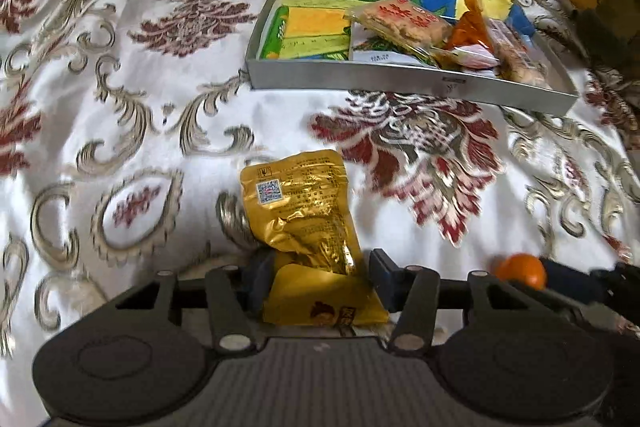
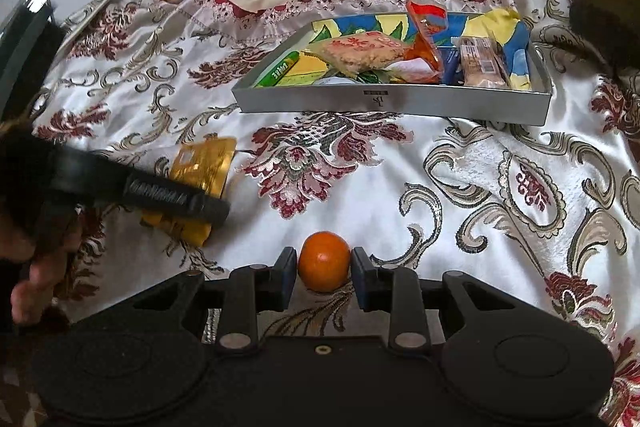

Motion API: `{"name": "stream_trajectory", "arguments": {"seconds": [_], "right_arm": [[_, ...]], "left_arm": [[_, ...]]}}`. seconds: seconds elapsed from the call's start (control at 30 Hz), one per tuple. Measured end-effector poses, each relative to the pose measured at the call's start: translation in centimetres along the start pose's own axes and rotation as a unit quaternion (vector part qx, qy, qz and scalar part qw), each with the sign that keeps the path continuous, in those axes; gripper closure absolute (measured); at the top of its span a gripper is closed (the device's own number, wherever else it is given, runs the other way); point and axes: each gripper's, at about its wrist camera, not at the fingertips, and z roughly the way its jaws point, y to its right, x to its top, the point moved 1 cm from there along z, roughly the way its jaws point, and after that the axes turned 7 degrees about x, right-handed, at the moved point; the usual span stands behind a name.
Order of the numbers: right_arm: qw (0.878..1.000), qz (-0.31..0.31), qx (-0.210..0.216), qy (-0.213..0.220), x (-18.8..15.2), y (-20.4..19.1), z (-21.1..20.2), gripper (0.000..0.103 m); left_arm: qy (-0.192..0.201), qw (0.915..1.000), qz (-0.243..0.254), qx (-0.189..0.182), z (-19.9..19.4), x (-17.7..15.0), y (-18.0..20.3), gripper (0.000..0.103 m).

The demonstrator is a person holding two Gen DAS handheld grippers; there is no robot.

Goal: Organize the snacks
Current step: 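Lift the gold packet with the left tool while the right tool lifts the orange toward the tray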

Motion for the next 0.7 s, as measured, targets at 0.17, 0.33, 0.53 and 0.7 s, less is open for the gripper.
{"name": "stream_trajectory", "arguments": {"seconds": [0.17, 0.33, 0.53, 0.7], "right_arm": [[1.0, -0.007, 0.008, 0.01, 0.0, -0.6, -0.6, 0.071], [1.0, -0.023, -0.001, 0.008, -0.4, -1.0, -0.7, 0.071], [1.0, -0.008, -0.002, -0.002, -1.1, -0.4, 0.0, 0.064], [1.0, 0.004, 0.009, 0.007, -1.5, -0.4, 0.1, 0.048]], "left_arm": [[-0.007, 0.9998, 0.005, -0.018, -1.6, -1.9, -0.1, 0.047], [0.002, 0.9993, 0.007, -0.037, -2.2, -3.2, -0.8, 0.046], [0.015, 0.9985, -0.001, -0.053, -2.1, -3.4, -1.2, 0.033], [0.032, 0.9983, 0.004, -0.048, -2.1, -3.5, -1.0, 0.026]]}}
